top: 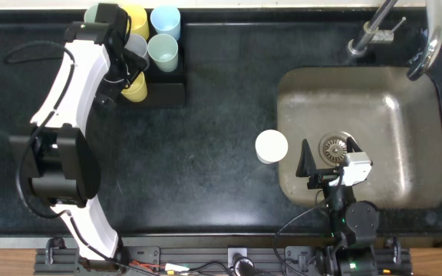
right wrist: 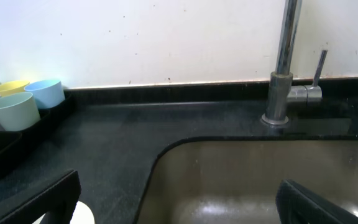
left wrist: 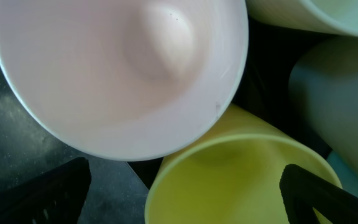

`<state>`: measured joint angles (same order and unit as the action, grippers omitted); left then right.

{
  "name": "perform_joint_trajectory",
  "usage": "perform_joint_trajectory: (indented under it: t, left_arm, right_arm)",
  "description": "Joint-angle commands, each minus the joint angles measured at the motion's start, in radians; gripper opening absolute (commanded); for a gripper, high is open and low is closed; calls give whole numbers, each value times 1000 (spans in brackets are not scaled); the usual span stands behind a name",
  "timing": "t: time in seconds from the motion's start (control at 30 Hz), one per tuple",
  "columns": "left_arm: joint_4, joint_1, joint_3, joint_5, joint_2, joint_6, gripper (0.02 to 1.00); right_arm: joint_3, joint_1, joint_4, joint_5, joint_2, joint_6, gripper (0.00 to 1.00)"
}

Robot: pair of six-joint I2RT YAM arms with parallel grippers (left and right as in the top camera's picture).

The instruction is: Store Cups

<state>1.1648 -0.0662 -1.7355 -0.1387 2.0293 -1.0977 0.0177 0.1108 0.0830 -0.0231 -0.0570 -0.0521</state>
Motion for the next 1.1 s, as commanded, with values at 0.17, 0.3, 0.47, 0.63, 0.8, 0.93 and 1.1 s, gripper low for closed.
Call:
perform_joint_trajectory:
  t: [0.17,0.3,0.47,0.63,0.8,0.93,1.1]
  left_arm:
    - [57,-10,2,18,-43,-7,1000]
    - [76,-10,2,18,-130,8,1000]
    - [70,-25,2,29,-291,83,1000]
    - [60,-46,2,28,-508,217,1000]
    - [68,-46,31,26,-776,476,1000]
    - [53,-43,248,25,-1057,546,1000]
    - [-191,-29,796,-13,-1493,553,1000]
  right_arm:
    - [-13,-6,-5,5,6,-5,998]
    - [-13,-6,-5,5,6,-5,998]
    - [-13,-6,-5,5,6,-5,998]
    - [-13,-6,-5,5,6,-5,998]
    - [-13,-6,-5,5,6,-5,996]
    - [-13,-6,-5,5,6,-5,996]
    - [-13,-6,-5,5,6,-5,991]
